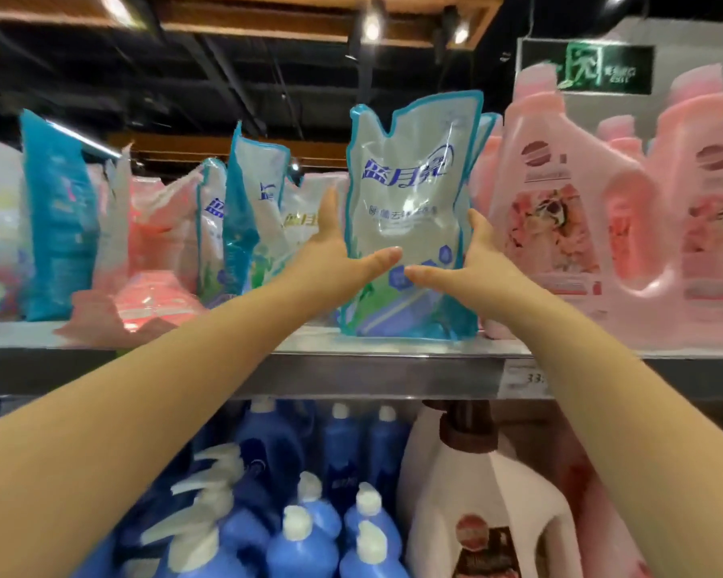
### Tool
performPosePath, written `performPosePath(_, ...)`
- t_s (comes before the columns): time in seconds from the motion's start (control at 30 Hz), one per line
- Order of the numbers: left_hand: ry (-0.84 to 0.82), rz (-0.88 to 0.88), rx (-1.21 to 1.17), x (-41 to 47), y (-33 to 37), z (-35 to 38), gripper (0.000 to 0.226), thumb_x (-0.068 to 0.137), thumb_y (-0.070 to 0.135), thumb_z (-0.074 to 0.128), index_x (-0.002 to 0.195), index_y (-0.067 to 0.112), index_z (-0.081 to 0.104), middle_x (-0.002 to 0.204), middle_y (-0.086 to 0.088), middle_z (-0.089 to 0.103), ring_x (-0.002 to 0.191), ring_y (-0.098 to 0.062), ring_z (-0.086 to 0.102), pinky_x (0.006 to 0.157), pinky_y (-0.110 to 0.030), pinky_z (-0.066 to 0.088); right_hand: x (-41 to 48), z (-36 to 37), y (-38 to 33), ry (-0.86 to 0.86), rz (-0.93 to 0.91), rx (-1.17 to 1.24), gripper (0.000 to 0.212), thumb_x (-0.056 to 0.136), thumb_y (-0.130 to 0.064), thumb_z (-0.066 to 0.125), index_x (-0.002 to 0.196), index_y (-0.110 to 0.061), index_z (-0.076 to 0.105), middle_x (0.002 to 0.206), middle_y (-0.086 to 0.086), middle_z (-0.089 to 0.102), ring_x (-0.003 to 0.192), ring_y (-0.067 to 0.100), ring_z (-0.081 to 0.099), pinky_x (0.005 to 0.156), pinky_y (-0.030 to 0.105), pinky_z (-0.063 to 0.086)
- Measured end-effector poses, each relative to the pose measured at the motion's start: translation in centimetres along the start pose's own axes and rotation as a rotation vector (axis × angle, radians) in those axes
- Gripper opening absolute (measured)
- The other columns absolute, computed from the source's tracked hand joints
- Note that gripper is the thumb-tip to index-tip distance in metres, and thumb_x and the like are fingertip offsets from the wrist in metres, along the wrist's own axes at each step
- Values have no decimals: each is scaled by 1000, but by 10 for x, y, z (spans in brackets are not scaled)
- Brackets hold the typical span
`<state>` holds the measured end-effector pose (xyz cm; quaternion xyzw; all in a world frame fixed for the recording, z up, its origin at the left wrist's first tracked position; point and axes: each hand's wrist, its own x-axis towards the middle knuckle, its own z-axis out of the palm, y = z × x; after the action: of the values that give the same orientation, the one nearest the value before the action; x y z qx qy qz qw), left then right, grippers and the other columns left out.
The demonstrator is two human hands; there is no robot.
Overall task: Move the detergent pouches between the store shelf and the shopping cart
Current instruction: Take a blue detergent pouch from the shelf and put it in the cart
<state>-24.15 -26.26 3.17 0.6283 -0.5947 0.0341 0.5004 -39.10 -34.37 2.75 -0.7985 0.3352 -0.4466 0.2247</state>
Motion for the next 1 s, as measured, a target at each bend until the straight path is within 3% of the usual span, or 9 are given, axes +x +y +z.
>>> performPosePath(0.1,-28,-64,-68,15,-7,9,104,83,48,61,145,32,-21,151,-4,30,131,-28,39,99,-32,36,7,1,1,-73,-2,-2,122,70,-47,76,148,-29,-15,149,1,29,128,20,41,91,26,34)
performPosePath(0.2,-85,-101,-71,27,-15,17,111,78,52,64,145,31,-23,146,-4,39,127,-27,45,101,-37,41,12,7,1,-164,-3,7,123,76,-37,75,145,-24,-26,141,-4,36,117,8,44,88,20,30)
performPosePath(0.3,-97,-77,7,34,-17,22,113,79,51,64,143,28,-26,144,-5,41,126,-29,46,97,-28,37,19,13,1,-153,-12,16,128,75,-33,76,141,-18,-34,119,-8,48,111,8,50,86,17,32)
performPosePath(0.37,-61,-36,25,34,-16,23,113,80,49,64,143,27,-26,144,-4,42,125,-28,46,93,-25,34,22,16,2,-114,-35,3,131,72,-35,77,142,-17,-32,109,-10,50,103,8,53,82,18,35)
performPosePath(0.57,46,85,40,30,-16,20,114,78,40,69,147,24,-20,136,2,51,117,-21,54,85,-21,38,22,20,3,-59,-138,-24,131,64,-38,80,146,-30,-21,122,-3,60,103,16,62,92,31,50)
performPosePath(0.7,95,158,45,24,-10,15,108,77,42,70,149,29,-10,135,-1,52,116,-24,55,96,-30,43,12,16,-2,29,-230,57,125,65,-30,81,148,-33,-12,124,-6,57,106,13,59,85,23,46)
performPosePath(0.9,197,259,92,2,27,-1,104,79,45,66,148,28,-10,140,0,47,121,-24,51,96,-27,39,2,-1,-15,110,-400,292,122,63,-10,83,148,-40,0,110,-25,55,105,-1,58,91,22,49)
performPosePath(1.0,260,258,150,-13,49,-5,102,80,46,64,148,31,-10,139,-3,48,119,-25,51,93,-26,38,-11,-14,-22,127,-476,398,113,65,0,80,140,-45,8,95,-37,55,94,-13,59,84,13,48)
